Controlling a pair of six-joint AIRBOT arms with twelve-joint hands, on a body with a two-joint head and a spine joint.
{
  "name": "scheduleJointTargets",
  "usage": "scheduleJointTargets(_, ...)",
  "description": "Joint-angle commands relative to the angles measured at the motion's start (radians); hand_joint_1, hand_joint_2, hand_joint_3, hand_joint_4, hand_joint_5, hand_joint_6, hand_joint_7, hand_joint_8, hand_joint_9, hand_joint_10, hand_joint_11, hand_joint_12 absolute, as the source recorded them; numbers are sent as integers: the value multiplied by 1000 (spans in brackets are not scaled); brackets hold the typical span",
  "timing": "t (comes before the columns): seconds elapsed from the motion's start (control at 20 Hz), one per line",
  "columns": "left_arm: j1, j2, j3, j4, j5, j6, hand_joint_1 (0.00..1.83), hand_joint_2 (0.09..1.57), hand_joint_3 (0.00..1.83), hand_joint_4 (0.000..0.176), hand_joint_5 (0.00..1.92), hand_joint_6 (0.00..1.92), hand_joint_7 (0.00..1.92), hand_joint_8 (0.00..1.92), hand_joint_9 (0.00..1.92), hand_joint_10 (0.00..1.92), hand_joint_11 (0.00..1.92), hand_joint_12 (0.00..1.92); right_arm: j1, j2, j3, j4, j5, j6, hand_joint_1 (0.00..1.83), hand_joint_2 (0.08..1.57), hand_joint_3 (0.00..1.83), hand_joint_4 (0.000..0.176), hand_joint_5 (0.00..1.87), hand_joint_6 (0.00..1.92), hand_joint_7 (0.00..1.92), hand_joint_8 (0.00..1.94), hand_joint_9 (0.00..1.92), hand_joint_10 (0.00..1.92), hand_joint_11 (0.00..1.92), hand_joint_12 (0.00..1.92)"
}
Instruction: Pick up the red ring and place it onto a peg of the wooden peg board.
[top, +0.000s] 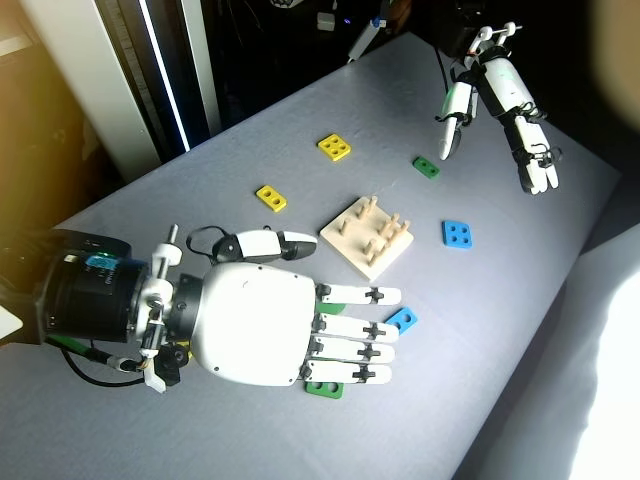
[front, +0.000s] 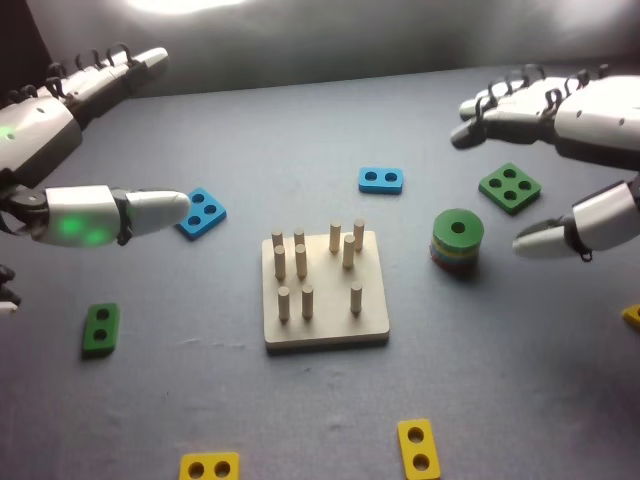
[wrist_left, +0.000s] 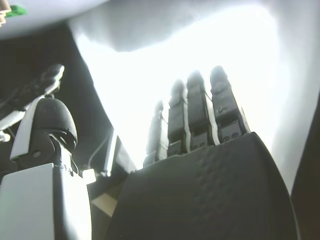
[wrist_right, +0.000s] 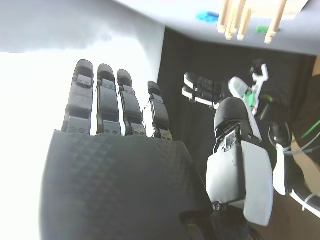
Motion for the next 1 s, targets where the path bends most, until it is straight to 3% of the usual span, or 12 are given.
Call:
scheduleJointTargets(0.0,-12,-4,6,-1,-113,-5,525,979,17,176,25,2,0,0,0,0,0,0,16,-4,1,26,77,8,719,918,48,22,92,152,63,6,0,0,0,0)
scheduleJointTargets(0.05,-12,-5,7,-1,-111,-5,529,982,16,174,21,0,0,0,0,0,0,0,16,-5,1,20,71,9,689,922,33,38,108,93,108,25,34,47,0,240)
scheduleJointTargets(0.1,-14,-8,10,-1,-106,-5,534,983,15,165,19,0,0,0,0,0,0,0,16,-8,1,11,63,10,671,927,14,35,123,57,138,23,41,83,0,383)
scheduleJointTargets(0.2,-17,-14,15,-1,-97,-6,515,984,11,157,12,0,0,0,0,0,0,0,16,-15,2,-4,48,10,670,926,2,52,155,28,173,12,9,159,0,44)
scheduleJointTargets(0.25,-18,-15,15,-1,-96,-6,517,988,12,147,13,0,0,0,0,0,0,0,16,-17,2,-6,47,11,675,922,0,50,160,27,164,7,1,164,0,8)
scheduleJointTargets(0.3,-19,-16,15,0,-96,-6,521,989,11,154,8,0,0,0,0,0,0,0,16,-19,3,-7,45,12,690,924,0,37,169,29,157,3,0,168,0,1)
scheduleJointTargets(0.4,-19,-16,16,0,-96,-7,512,997,12,144,9,2,0,0,0,0,0,0,15,-36,17,-12,40,20,682,935,5,13,200,39,164,5,4,173,11,5)
scheduleJointTargets(0.5,-19,-16,18,0,-96,-9,483,993,7,162,9,2,0,0,0,0,0,0,15,-62,42,-37,38,60,689,922,0,2,215,32,139,1,0,117,11,12)
scheduleJointTargets(0.6,-20,-17,19,0,-95,-10,485,1000,8,150,12,2,0,0,0,0,0,0,16,-72,46,-47,29,62,695,949,3,0,237,16,161,2,20,73,1,2)
scheduleJointTargets(0.7,-21,-19,20,0,-94,-10,511,1008,9,173,16,3,0,0,0,0,0,0,16,-84,53,-52,22,62,702,966,7,28,262,20,195,11,48,68,0,0)
scheduleJointTargets(0.8,-22,-19,20,0,-94,-10,495,1008,7,161,19,4,0,0,0,0,0,0,16,-93,60,-54,18,63,730,956,1,33,283,25,202,11,59,66,0,0)
scheduleJointTargets(0.95,-25,-19,21,0,-94,-10,508,1030,13,175,11,1,0,0,0,0,0,0,16,-104,69,-55,12,63,719,959,2,15,282,20,198,6,92,69,23,11)
